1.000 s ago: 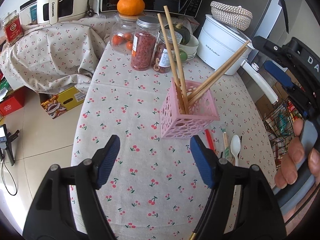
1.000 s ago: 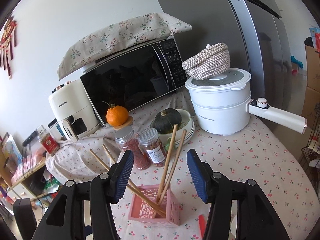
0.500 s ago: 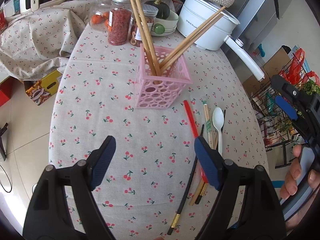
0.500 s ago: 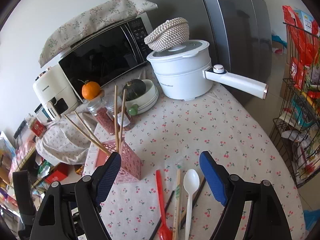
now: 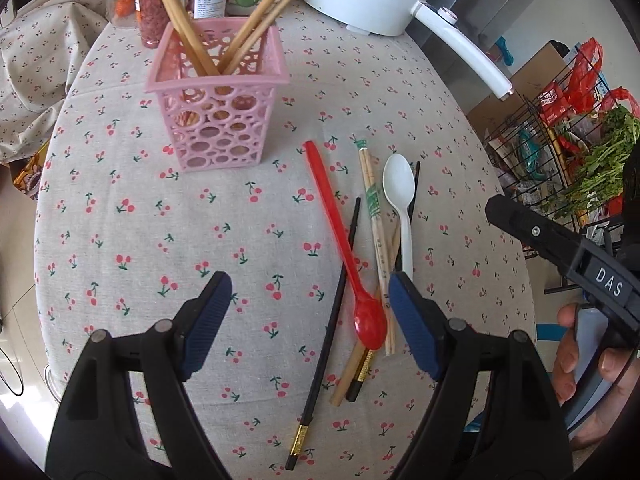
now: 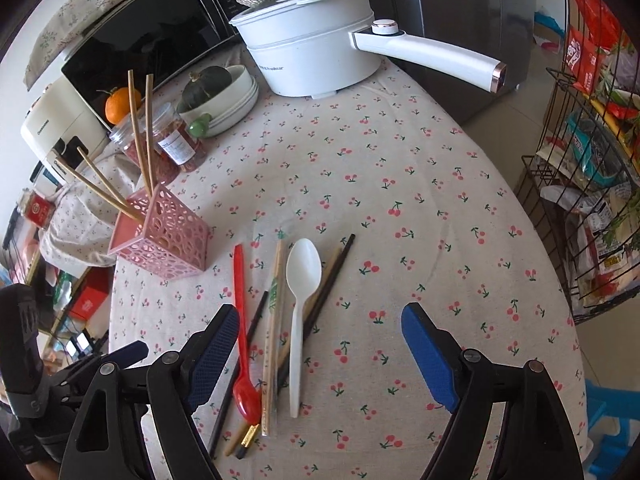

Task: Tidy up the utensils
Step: 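Move the left gripper onto the paper-wrapped chopsticks with green label and close, then carry the wrapped chopsticks into the pink basket with left and open, while right grasps a black chopstick, then lower the black chopstick into the pink basket and open the right gripper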

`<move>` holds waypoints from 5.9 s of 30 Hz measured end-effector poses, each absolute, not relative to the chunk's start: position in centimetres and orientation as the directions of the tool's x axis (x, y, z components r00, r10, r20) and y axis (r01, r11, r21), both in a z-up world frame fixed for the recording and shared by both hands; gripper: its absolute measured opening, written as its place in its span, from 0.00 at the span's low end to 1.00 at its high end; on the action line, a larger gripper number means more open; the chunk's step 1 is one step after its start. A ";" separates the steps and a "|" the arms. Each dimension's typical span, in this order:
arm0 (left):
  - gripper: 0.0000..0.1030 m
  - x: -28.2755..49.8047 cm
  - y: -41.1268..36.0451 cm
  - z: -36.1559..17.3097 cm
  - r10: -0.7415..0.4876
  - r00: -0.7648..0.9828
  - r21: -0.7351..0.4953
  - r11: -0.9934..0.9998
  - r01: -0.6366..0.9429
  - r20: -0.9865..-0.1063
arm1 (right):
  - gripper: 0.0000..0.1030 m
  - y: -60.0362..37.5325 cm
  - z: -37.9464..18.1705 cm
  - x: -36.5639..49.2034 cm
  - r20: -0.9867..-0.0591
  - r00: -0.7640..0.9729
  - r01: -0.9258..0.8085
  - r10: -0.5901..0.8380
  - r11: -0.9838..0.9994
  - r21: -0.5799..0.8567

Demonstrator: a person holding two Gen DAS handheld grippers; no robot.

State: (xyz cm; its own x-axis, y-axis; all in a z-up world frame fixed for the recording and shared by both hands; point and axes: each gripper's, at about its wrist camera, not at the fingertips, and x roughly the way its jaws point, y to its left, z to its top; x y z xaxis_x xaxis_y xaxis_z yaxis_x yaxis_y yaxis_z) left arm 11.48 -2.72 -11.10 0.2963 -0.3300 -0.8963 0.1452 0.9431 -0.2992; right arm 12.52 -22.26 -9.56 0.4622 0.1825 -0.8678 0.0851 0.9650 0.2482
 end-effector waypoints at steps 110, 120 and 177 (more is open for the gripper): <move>0.06 8.0 7.7 -0.3 -0.362 0.797 -0.416 0.896 0.154 -0.483 | 0.05 -14.8 -0.4 8.3 -0.603 0.699 -0.250 0.384 0.922 0.298; 0.06 9.3 9.0 -0.1 -0.232 0.902 -0.469 0.883 0.038 -0.364 | 0.05 -14.4 1.7 8.5 -0.540 0.746 -0.265 0.391 0.917 0.297; 0.52 11.5 12.0 -5.5 -0.234 0.664 -0.383 0.920 -0.085 -0.710 | 0.05 -10.9 7.6 15.1 -0.403 0.840 -0.226 0.364 0.909 0.351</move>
State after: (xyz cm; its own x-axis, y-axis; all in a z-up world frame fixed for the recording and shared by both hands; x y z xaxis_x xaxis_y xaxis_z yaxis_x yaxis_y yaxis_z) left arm 11.54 12.00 -5.49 0.6641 -0.2341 -0.7101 -0.0852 0.9198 -0.3830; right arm 15.14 -10.85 7.61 0.8395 0.3644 -0.4030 -0.2261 0.9088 0.3506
